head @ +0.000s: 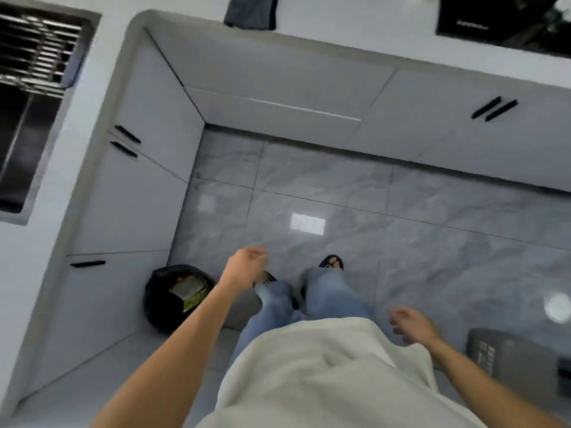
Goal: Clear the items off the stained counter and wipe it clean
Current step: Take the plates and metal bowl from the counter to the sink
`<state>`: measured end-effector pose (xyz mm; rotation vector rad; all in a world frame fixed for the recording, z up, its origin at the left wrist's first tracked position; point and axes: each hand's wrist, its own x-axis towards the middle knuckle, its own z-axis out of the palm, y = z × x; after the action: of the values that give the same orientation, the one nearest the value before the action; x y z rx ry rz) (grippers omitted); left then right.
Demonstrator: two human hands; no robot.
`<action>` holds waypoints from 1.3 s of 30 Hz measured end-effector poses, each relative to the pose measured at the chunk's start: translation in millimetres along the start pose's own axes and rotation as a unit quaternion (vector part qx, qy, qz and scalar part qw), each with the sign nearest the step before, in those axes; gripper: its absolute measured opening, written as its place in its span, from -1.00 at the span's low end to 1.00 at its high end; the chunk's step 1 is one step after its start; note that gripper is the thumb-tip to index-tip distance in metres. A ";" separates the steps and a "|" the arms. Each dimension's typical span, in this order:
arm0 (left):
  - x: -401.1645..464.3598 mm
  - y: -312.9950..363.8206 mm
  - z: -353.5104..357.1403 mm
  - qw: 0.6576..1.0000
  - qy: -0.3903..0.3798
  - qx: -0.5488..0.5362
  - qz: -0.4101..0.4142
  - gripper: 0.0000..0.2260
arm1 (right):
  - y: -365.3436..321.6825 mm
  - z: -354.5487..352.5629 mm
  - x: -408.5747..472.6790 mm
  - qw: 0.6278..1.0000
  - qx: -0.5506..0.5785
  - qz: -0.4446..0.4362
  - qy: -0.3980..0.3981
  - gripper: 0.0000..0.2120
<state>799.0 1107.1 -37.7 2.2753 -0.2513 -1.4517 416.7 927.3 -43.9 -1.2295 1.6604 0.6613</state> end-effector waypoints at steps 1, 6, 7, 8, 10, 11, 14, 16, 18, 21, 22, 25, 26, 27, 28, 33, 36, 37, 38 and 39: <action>4.4 18.6 8.2 1.000 -0.010 0.017 0.011 -0.74 | 12.8 -4.4 -0.1 1.000 0.021 0.007 0.002 -0.81; 19.1 84.9 57.2 0.992 -0.052 0.112 0.021 -0.79 | 55.9 -32.9 11.0 0.990 0.128 0.056 -0.003 -0.78; 21.4 93.3 65.9 0.990 -0.053 0.132 0.015 -0.80 | 59.6 -40.6 13.9 0.988 0.144 0.058 -0.004 -0.79; 23.6 100.6 72.6 0.986 -0.055 0.154 0.010 -0.82 | 61.6 -49.1 16.4 0.986 0.156 0.055 -0.005 -0.80; 28.7 113.2 83.9 0.978 -0.061 0.198 0.000 -0.87 | 62.3 -71.6 22.0 0.985 0.168 0.039 0.003 -0.82; 30.8 118.8 88.7 0.973 -0.063 0.221 -0.003 -0.88 | 62.5 -84.1 25.7 0.984 0.177 0.027 0.011 -0.82; 33.7 136.0 99.1 0.958 -0.072 0.277 -0.006 -0.89 | 56.7 -123.2 38.3 0.978 0.205 -0.011 0.046 -0.76; 39.5 150.1 104.9 0.951 -0.080 0.298 -0.023 -0.90 | 50.1 -151.7 48.5 0.971 0.226 -0.026 0.069 -0.74; 47.2 166.4 111.4 0.939 -0.088 0.330 -0.033 -0.88 | 46.1 -179.5 58.6 0.962 0.255 -0.028 0.095 -0.74; 60.6 198.8 125.2 0.910 -0.098 0.401 -0.036 -0.88 | 45.6 -218.7 72.9 0.950 0.280 -0.030 0.133 -0.75; 66.7 212.4 131.2 0.902 -0.101 0.419 -0.035 -0.86 | 46.3 -229.7 77.3 0.947 0.286 -0.031 0.142 -0.75; 89.4 261.4 155.7 0.872 -0.115 0.476 -0.020 -0.80 | 52.4 -253.1 90.0 0.934 0.314 -0.025 0.172 -0.77; 97.2 280.5 167.0 0.869 -0.122 0.478 -0.018 -0.80 | 55.7 -257.7 92.7 0.926 0.334 -0.016 0.176 -0.78; 104.9 300.5 180.0 0.868 -0.130 0.479 -0.014 -0.80 | 60.2 -260.0 94.5 0.917 0.358 -0.003 0.174 -0.78; 112.0 321.6 194.2 0.868 -0.137 0.478 -0.008 -0.82 | 65.4 -260.5 95.3 0.910 0.378 0.012 0.167 -0.77; 130.3 428.9 279.3 0.870 -0.172 0.462 0.033 -0.89 | 100.8 -238.2 92.5 0.882 0.440 0.105 0.133 -0.74; 127.8 488.4 341.5 0.853 -0.200 0.476 0.076 -0.86 | 120.2 -217.5 81.1 0.863 0.465 0.166 0.110 -0.76; 124.0 506.0 363.8 0.846 -0.210 0.482 0.092 -0.84 | 124.9 -209.9 76.8 0.857 0.471 0.181 0.104 -0.78; 119.6 522.0 386.5 0.838 -0.220 0.488 0.107 -0.84 | 129.6 -203.6 74.1 0.851 0.476 0.194 0.101 -0.78; 114.6 537.0 409.4 0.831 -0.231 0.492 0.121 -0.86 | 134.0 -198.3 72.1 0.842 0.487 0.211 0.098 -0.77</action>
<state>522.3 480.6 -40.2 2.3382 -1.7172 -1.9769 215.8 778.6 -39.9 -0.1869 2.0501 -0.1274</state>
